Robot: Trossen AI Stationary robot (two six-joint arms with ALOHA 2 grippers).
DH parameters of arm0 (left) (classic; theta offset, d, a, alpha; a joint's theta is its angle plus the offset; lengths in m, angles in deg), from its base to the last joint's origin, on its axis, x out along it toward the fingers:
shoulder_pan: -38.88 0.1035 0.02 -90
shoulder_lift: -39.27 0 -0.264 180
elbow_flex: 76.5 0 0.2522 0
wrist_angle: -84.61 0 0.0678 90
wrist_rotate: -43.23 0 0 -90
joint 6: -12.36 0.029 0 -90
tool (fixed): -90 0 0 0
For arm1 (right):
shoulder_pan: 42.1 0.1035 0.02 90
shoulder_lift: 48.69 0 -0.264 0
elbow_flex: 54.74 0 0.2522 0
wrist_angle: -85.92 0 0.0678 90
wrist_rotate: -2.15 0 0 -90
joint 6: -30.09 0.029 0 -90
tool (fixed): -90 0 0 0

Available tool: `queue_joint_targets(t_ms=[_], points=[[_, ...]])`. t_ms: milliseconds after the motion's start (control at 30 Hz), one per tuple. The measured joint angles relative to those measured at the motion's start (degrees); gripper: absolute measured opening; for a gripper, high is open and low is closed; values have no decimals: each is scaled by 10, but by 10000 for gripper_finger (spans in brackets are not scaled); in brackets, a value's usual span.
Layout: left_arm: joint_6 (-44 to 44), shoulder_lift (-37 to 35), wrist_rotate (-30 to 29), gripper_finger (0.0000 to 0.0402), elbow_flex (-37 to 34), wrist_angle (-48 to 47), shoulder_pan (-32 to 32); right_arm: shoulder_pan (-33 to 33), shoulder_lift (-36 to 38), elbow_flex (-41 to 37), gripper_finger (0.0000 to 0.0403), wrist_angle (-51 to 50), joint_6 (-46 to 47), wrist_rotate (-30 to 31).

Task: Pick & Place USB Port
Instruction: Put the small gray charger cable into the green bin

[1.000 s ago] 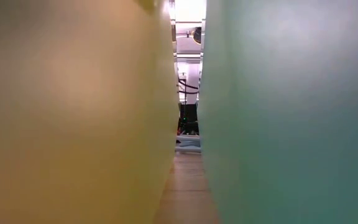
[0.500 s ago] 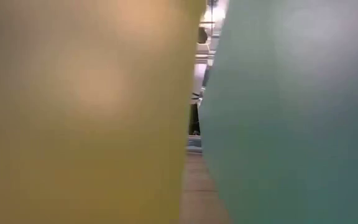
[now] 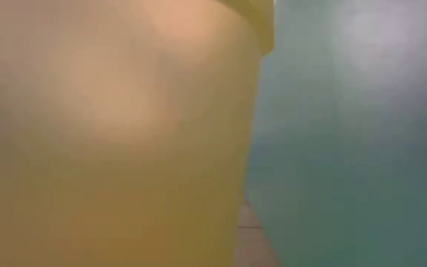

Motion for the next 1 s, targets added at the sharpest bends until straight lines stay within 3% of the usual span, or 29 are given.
queue_joint_targets(t_ms=[100,267,367,533,700,833,1000], points=[[-53,-37,37,5,0,18,9,-1,0,-1,210,-7,8,36],[-211,-145,256,5,0,117,34,-1,-1,-38,210,8,36,136],[-281,-235,301,5,1,207,21,-3,0,-80,210,68,59,166],[-375,-346,290,5,1,273,-22,-14,-1,-183,210,287,60,175],[-449,-404,233,5,1,281,-124,-43,-12,-260,210,530,59,168],[-515,-404,165,5,0,277,-209,-76,-18,-256,210,573,49,88],[-542,-370,135,5,0,281,-270,-98,-33,-227,210,560,49,8]])
